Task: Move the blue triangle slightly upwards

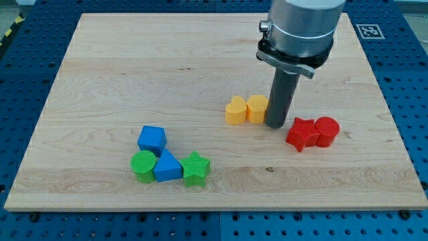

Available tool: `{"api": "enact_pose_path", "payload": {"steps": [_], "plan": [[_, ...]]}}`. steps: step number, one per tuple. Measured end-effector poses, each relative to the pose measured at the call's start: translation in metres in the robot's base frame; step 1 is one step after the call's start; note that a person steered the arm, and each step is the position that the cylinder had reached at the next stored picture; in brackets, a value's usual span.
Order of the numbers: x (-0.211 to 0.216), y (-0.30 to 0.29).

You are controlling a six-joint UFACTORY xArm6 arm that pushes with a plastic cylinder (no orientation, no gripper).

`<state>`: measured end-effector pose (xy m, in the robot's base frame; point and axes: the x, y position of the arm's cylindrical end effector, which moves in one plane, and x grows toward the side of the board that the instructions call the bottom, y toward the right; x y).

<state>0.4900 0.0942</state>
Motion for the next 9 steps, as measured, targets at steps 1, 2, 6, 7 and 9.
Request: {"api": "enact_pose_path", "payload": {"steps": [1,2,6,7,9], "plan": [[0.006,-0.006],[0.028,-0.016],[0.128,-0.118],[0.127,-0.144],[0.112,-0.141]]}}
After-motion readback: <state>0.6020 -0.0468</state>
